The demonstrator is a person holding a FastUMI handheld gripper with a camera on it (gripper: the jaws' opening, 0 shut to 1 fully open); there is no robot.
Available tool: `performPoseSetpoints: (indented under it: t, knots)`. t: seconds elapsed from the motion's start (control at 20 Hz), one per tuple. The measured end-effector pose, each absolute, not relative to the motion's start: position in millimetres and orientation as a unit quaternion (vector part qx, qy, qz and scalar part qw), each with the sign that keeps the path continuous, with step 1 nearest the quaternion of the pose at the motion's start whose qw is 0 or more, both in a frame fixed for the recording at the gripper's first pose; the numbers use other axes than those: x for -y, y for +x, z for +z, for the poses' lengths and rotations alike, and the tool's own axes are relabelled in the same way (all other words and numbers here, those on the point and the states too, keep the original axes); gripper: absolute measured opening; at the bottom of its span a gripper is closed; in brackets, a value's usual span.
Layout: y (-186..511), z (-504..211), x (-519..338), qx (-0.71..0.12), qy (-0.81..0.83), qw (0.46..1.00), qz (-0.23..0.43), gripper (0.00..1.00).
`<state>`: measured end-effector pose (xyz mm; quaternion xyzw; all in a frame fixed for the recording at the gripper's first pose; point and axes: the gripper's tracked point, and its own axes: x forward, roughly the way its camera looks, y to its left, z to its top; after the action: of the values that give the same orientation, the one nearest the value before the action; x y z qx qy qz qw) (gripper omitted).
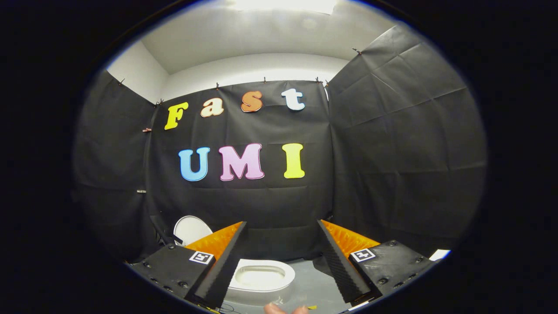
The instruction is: Open the toilet lid.
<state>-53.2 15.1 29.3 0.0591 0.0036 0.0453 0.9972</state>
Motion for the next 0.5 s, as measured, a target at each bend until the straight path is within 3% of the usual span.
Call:
performPoseSetpoints:
  t: [0.5]
  knots:
    - [-56.5, 24.8, -39.1, -0.010, 0.048, 0.997, 0.062, 0.98]
